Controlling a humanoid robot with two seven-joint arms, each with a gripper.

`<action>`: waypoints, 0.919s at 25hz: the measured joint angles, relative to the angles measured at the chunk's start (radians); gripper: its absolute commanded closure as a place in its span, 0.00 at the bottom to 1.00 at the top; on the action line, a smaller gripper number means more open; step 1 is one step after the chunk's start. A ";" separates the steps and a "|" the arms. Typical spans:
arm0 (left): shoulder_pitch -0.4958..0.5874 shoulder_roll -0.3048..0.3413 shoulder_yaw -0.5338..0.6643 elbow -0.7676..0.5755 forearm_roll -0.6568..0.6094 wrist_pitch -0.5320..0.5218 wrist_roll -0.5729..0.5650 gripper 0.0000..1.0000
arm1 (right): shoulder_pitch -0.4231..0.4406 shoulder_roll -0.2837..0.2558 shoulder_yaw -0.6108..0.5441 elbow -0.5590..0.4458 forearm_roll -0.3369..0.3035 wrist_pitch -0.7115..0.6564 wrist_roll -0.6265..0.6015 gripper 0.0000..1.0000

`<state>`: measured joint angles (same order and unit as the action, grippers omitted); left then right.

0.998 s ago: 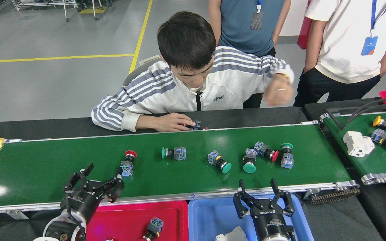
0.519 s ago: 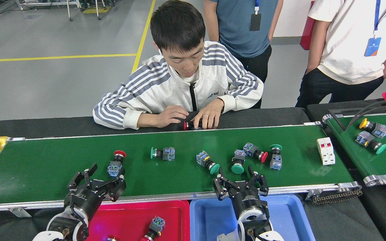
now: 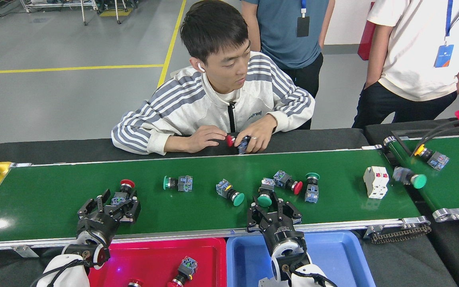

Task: Pick switch part from conveyor to tray
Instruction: 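Grasp a red-cap switch with left gripper, green-cap with right, then drop the held switches into the red and blue trays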

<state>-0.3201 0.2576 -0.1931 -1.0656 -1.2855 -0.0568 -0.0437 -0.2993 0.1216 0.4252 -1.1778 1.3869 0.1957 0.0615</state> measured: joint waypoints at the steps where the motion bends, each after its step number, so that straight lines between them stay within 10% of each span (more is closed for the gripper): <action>1: 0.018 0.000 0.002 -0.016 0.000 -0.005 0.011 0.95 | 0.011 -0.005 0.011 -0.030 0.000 -0.017 0.000 0.98; 6: 0.225 0.029 0.025 -0.278 -0.001 -0.234 0.038 0.90 | 0.147 -0.063 0.089 -0.241 0.000 -0.158 0.001 0.98; 8: 0.339 0.062 0.067 -0.411 -0.001 -0.399 0.039 0.67 | 0.204 -0.089 0.145 -0.317 0.002 -0.224 0.002 0.92; 10: 0.449 0.062 0.114 -0.513 -0.007 -0.540 0.042 0.13 | 0.226 -0.097 0.197 -0.347 0.006 -0.270 0.002 0.04; 11: 0.483 0.058 0.132 -0.540 -0.010 -0.571 0.042 0.01 | 0.226 -0.099 0.228 -0.349 0.008 -0.283 0.003 0.01; 18: 0.507 0.056 0.162 -0.556 -0.012 -0.551 0.041 0.00 | 0.227 -0.099 0.281 -0.351 0.007 -0.305 0.005 0.01; 23: 0.520 0.033 0.228 -0.559 -0.002 -0.191 0.041 0.00 | 0.296 -0.096 0.084 -0.406 0.001 -0.216 -0.043 0.01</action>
<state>0.1998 0.2904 0.0350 -1.6246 -1.2874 -0.2473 -0.0030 -0.0031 0.0251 0.5096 -1.5834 1.3879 -0.0203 0.0180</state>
